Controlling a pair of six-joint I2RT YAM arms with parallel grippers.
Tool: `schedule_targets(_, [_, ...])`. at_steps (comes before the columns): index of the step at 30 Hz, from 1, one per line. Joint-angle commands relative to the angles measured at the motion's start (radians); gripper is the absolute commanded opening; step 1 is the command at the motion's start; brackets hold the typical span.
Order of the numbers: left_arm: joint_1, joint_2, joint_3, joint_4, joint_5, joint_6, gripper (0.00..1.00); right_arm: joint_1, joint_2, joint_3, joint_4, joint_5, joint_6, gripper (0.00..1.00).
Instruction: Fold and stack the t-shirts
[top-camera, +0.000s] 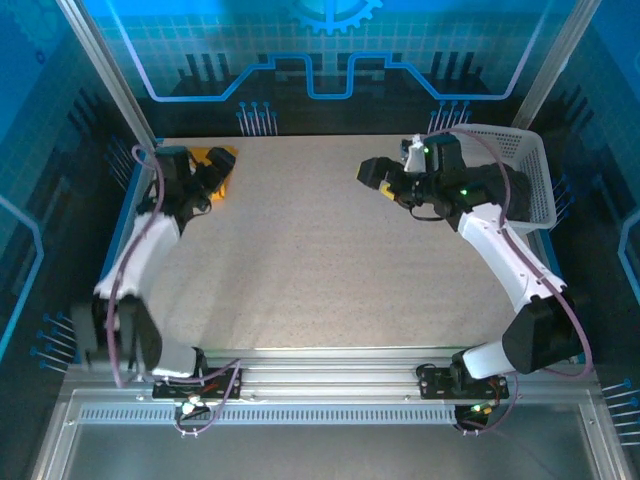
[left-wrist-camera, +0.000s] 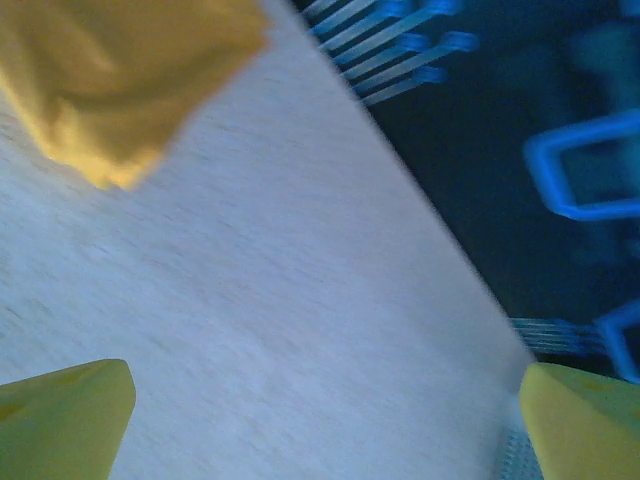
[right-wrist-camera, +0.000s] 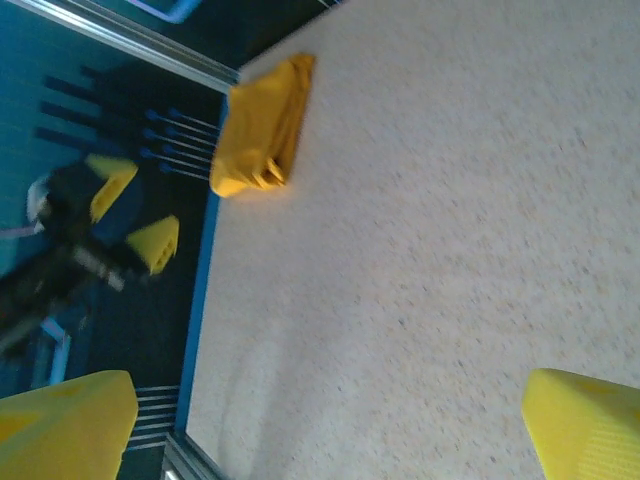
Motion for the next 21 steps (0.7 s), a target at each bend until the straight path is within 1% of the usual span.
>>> schedule_targets(1, [-0.051, -0.124, -0.136, -0.014, -0.194, -0.082, 0.99, 0.009, -0.015, 0.025, 0.054, -0.011, 0.009, 1.00])
schedule_targets(4, [-0.060, -0.252, -0.200, -0.113, -0.248, -0.074, 0.99, 0.005, -0.034, 0.019, 0.033, 0.003, -0.001, 1.00])
schedule_targets(5, [-0.063, -0.286, -0.203, -0.163, -0.279, -0.062, 0.99, 0.005, -0.044, 0.019, 0.008, 0.027, -0.015, 1.00])
schedule_targets(6, [-0.067, -0.318, -0.199, -0.228, -0.333, -0.049, 0.99, 0.004, -0.061, 0.017, -0.023, 0.061, -0.037, 1.00])
schedule_targets(8, [-0.070, -0.361, -0.175, -0.382, -0.468, -0.042, 0.99, -0.001, -0.094, 0.022, -0.133, 0.184, -0.077, 1.00])
schedule_targets(9, [-0.077, -0.375, -0.164, -0.463, -0.566, -0.047, 0.99, -0.007, -0.114, 0.018, -0.190, 0.254, -0.104, 1.00])
schedule_targets(10, [-0.083, -0.391, -0.168, -0.515, -0.656, -0.038, 0.99, -0.009, -0.135, 0.008, -0.242, 0.341, -0.132, 1.00])
schedule_targets(11, [-0.084, -0.406, -0.186, -0.530, -0.702, 0.002, 0.99, -0.012, -0.153, -0.003, -0.286, 0.429, -0.151, 1.00])
schedule_targets(12, [-0.084, -0.426, -0.219, -0.502, -0.717, 0.088, 0.99, -0.016, -0.167, -0.021, -0.331, 0.537, -0.167, 1.00])
schedule_targets(13, [-0.086, -0.443, -0.267, -0.443, -0.704, 0.205, 0.99, -0.019, -0.180, -0.051, -0.343, 0.620, -0.201, 1.00])
schedule_targets(15, [-0.096, -0.473, -0.364, -0.290, -0.619, 0.439, 0.99, -0.048, -0.230, -0.169, -0.231, 0.577, -0.328, 1.00])
schedule_targets(16, [-0.104, -0.484, -0.414, -0.237, -0.615, 0.479, 0.99, -0.048, -0.268, -0.250, -0.145, 0.592, -0.375, 1.00])
schedule_targets(17, [-0.104, -0.490, -0.461, -0.176, -0.596, 0.514, 0.99, -0.038, -0.304, -0.327, -0.060, 0.650, -0.423, 1.00])
schedule_targets(19, [-0.104, -0.495, -0.584, 0.009, -0.548, 0.602, 0.99, -0.010, -0.370, -0.525, 0.147, 0.818, -0.545, 1.00])
schedule_targets(21, [-0.104, -0.470, -0.669, 0.210, -0.505, 0.661, 0.99, -0.022, -0.387, -0.654, 0.307, 0.875, -0.602, 1.00])
